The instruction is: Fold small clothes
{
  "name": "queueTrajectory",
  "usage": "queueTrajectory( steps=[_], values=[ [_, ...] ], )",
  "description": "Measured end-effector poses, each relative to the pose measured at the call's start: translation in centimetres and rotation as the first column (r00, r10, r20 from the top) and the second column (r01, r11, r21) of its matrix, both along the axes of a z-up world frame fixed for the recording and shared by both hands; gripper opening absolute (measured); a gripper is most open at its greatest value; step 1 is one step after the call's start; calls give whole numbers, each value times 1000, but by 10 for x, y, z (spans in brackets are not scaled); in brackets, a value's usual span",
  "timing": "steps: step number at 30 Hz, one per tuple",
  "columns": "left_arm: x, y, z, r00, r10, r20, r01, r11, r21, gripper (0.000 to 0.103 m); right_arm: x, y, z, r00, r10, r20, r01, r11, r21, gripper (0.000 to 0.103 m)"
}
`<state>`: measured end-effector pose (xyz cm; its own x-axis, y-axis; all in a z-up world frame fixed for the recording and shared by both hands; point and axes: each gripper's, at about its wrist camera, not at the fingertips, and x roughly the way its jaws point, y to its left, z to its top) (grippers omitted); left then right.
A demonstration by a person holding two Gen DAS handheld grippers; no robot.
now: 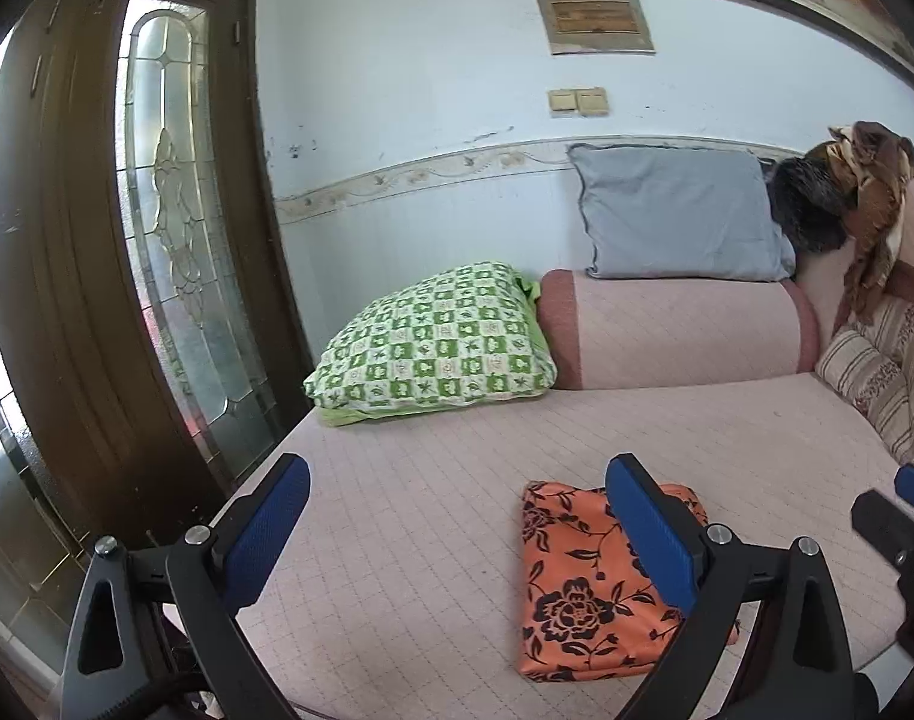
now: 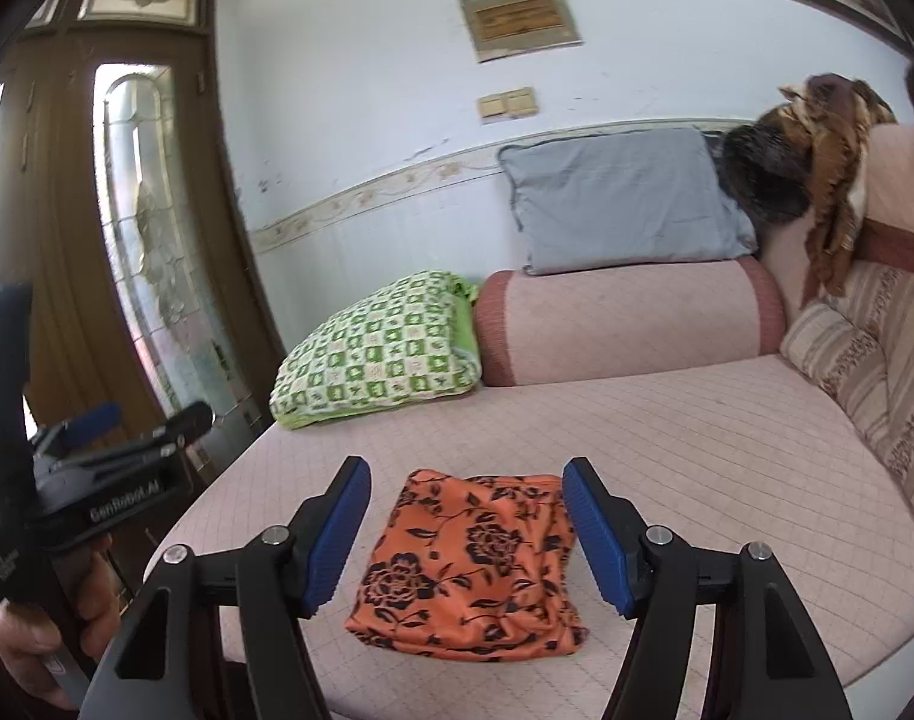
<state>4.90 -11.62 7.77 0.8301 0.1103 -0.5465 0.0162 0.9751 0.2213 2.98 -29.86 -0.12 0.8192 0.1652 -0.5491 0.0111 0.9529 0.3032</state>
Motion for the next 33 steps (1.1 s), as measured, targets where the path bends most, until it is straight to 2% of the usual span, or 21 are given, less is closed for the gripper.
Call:
queueTrajectory(
  steps=[4, 10, 33],
  values=[
    [-3, 13, 6, 1000, 24, 15, -24, 1000, 2, 99, 4, 23, -2, 999, 27, -17, -28, 999, -30, 70],
    [-5, 26, 11, 1000, 24, 6, -24, 999, -28, 99, 4, 33, -2, 999, 37, -21, -38, 999, -34, 70],
    [-6, 27, 15, 1000, 16, -16, -17, 998, -54, 99, 4, 22, -7, 999, 22, -50, -23, 999, -29, 70]
  ],
)
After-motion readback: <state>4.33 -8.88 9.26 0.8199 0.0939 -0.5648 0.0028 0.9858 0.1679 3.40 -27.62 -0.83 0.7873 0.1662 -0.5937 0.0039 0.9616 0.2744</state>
